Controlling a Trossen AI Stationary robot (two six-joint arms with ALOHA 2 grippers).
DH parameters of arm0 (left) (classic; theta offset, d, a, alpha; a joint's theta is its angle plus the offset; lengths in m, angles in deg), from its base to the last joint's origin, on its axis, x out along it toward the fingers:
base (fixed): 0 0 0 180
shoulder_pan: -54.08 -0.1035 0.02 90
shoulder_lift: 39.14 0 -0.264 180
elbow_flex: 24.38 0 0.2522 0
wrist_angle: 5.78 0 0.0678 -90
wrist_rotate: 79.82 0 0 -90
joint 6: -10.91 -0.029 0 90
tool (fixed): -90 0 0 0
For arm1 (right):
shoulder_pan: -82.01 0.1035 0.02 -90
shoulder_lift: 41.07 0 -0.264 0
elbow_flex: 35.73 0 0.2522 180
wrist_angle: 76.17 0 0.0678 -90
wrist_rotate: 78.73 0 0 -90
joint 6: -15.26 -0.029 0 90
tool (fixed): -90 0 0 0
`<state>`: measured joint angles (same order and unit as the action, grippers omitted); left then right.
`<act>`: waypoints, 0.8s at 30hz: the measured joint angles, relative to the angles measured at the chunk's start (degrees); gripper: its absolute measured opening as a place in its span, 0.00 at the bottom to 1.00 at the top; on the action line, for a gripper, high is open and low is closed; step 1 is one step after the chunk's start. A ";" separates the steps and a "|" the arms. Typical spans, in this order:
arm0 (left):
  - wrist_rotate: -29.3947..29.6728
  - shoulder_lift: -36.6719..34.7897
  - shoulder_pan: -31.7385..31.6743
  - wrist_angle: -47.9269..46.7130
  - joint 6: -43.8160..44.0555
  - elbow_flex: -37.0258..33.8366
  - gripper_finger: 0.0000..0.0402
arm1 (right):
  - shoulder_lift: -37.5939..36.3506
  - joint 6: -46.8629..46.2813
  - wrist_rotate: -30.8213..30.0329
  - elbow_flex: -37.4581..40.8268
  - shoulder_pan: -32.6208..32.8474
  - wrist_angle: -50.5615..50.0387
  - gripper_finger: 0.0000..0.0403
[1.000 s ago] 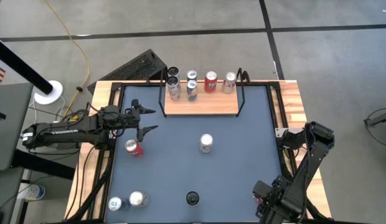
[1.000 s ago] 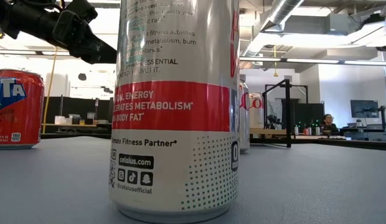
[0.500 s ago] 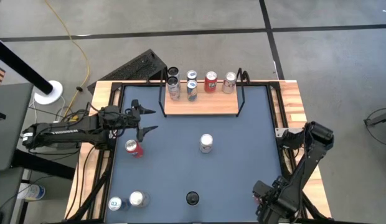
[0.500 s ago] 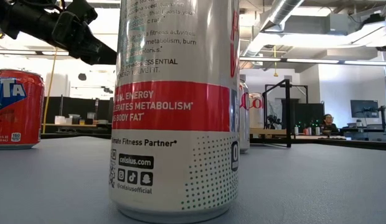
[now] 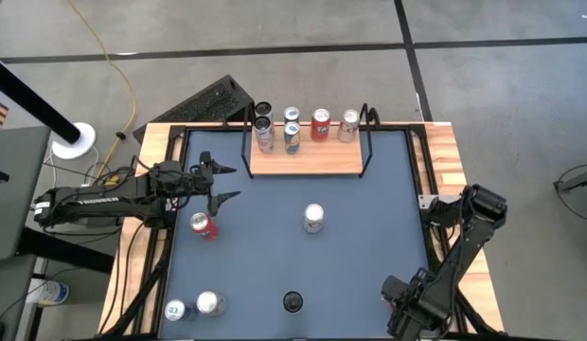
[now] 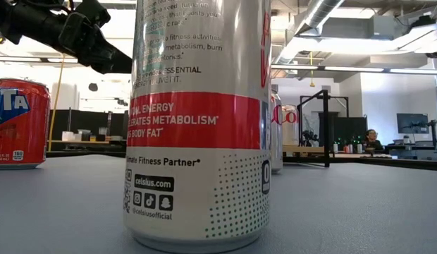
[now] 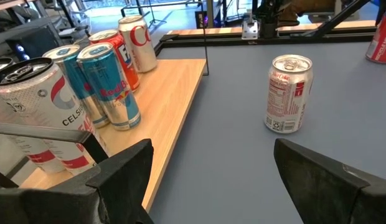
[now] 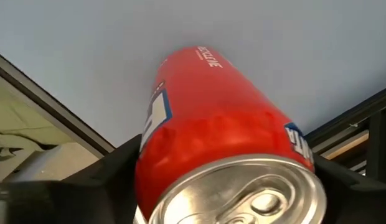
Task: Place canned beverage on shelf
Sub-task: Put the bottom red soda can on the shelf aligned with the other red soda can
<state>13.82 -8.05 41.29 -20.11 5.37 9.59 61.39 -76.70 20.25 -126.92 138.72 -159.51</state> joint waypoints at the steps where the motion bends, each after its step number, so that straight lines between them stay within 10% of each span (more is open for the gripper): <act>1: 0.00 -0.01 0.00 0.00 -0.01 0.00 0.80 | -0.02 0.73 0.00 -0.04 -0.10 0.00 0.76; 24: 0.00 0.00 0.00 0.02 0.24 0.00 0.80 | -0.09 28.87 -2.23 -10.22 -12.79 -13.32 0.67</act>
<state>13.82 -8.05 41.29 -20.10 5.61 9.59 61.30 -47.84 18.02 -137.14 125.93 -172.84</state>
